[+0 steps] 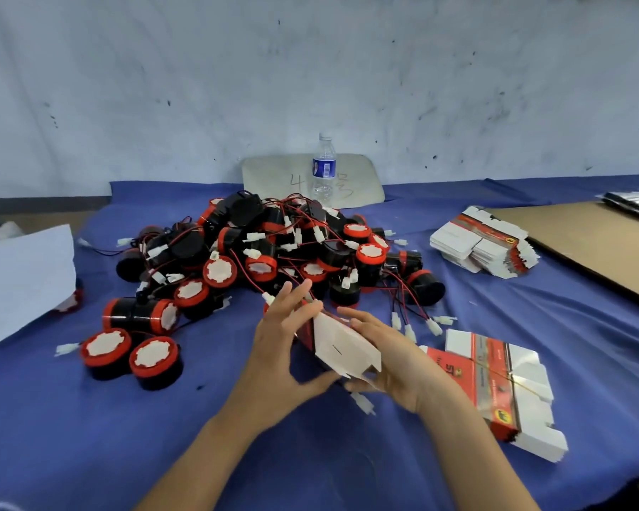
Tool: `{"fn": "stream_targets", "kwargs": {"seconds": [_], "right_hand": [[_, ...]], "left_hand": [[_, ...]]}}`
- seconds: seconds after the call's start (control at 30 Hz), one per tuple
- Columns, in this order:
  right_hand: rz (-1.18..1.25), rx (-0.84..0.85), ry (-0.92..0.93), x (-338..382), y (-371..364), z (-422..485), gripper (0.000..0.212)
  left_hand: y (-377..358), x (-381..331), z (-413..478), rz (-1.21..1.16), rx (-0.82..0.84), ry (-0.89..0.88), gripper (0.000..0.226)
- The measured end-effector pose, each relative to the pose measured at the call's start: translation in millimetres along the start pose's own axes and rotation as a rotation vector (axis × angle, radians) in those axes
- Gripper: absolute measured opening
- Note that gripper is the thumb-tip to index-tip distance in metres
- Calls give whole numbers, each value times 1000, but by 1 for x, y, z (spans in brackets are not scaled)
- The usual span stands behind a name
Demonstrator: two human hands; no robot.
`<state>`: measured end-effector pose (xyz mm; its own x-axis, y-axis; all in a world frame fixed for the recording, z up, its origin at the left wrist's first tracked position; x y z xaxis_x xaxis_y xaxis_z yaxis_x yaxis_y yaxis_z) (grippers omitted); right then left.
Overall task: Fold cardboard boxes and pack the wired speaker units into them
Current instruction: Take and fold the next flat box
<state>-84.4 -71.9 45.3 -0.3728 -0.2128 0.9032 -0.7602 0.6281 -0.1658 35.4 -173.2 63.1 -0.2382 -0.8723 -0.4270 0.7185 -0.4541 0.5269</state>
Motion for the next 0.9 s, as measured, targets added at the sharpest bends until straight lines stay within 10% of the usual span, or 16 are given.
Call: {"fn": "stream_targets", "kwargs": {"seconds": [0.27,0.53,0.73,0.9], "right_hand": [[102,55,228,3,-11,-13,81],[15,-210,762,10,-36,-17,54],[131,-142,808,4,-28,-21,19],[62,-259,901,1,-27,-29,35]], "left_hand": [[11,7,-5,-211,-195,218,68],[4,7,-10,-415,-226,372,54],[-3,-2,-10,-552,-173,392,46],[-9,-5,-12,-615,-225,440,39]]}}
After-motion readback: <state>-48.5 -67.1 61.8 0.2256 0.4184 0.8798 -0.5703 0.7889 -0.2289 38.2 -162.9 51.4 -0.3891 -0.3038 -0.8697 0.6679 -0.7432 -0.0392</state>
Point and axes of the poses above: each hand's wrist, its own z-axis towards the middle knuckle, its own y-axis out of the back of the hand, x = y × z, the point moved 5 cm from there along z, towards the middle knuckle, and after that the axes turned 2 degrees about -y, right-handed, at the moved point
